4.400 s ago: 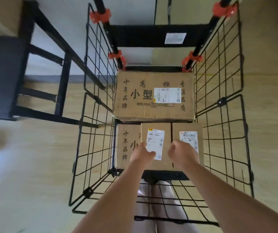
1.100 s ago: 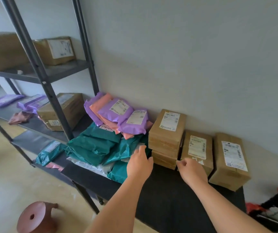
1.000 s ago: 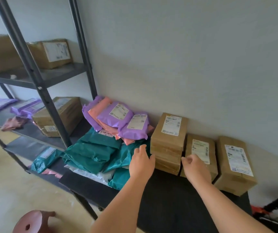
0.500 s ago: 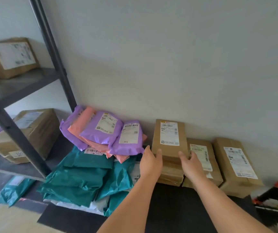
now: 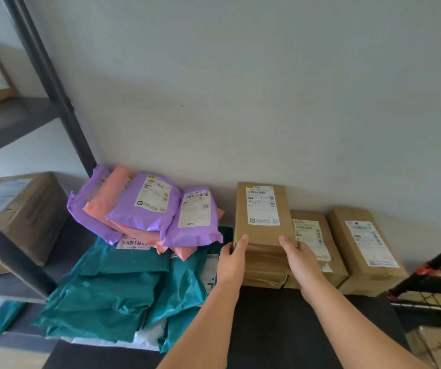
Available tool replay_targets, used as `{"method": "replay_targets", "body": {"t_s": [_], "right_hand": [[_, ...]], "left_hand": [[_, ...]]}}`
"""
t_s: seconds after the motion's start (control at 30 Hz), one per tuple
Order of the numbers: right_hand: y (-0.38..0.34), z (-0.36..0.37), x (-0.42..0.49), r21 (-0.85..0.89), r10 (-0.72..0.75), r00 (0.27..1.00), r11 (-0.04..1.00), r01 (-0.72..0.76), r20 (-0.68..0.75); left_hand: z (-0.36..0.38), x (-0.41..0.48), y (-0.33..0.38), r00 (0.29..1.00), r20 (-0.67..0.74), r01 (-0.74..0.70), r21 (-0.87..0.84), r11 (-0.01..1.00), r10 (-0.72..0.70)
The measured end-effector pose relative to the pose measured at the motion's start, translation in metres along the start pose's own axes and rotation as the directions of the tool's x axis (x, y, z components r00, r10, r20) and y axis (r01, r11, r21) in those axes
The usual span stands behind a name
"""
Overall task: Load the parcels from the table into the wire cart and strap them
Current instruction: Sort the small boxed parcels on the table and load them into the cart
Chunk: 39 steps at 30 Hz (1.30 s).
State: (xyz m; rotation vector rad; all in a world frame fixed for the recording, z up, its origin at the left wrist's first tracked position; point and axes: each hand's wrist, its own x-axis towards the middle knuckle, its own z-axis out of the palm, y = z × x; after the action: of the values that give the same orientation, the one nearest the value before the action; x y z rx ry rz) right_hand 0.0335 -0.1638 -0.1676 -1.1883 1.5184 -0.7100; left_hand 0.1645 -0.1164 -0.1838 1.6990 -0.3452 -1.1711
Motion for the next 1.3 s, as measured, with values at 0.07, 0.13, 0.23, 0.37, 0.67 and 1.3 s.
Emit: {"method": "replay_targets", "body": {"t_s": [0.07, 0.13, 0.23, 0.37, 0.67, 1.3], "right_hand": [[0.001, -0.001, -0.001, 0.032, 0.025, 1.000, 0.999, -0.025, -0.006], [0.002, -0.002, -0.005, 0.053, 0.038, 0.999, 0.998, -0.038, 0.006], [0.008, -0.005, -0.012, 0.042, 0.025, 0.999, 0.999, -0.026, 0.028], [0.011, -0.018, -0.023, 0.050, -0.011, 1.000, 0.999, 0.011, 0.003], [0.016, -0.065, -0.059, 0.216, 0.007, 0.986, 0.975, -0.043, 0.165], [0.157, -0.281, -0.200, 0.228, 0.061, 0.997, 0.971, -0.068, 0.037]], "left_hand": [[0.001, 0.000, -0.004, 1.000, -0.005, 0.005, -0.058, 0.998, -0.005], [0.002, -0.002, -0.006, 0.999, -0.049, -0.022, -0.069, 0.997, 0.018], [0.003, -0.011, -0.009, 0.988, -0.143, -0.074, -0.088, 0.993, 0.061], [0.004, -0.030, -0.014, 0.980, -0.163, -0.136, -0.125, 0.983, 0.114], [0.018, -0.073, -0.036, 0.994, -0.069, -0.107, -0.339, 0.935, 0.089], [0.119, -0.252, -0.154, 0.986, 0.165, 0.070, -0.201, 0.977, -0.036]]}}
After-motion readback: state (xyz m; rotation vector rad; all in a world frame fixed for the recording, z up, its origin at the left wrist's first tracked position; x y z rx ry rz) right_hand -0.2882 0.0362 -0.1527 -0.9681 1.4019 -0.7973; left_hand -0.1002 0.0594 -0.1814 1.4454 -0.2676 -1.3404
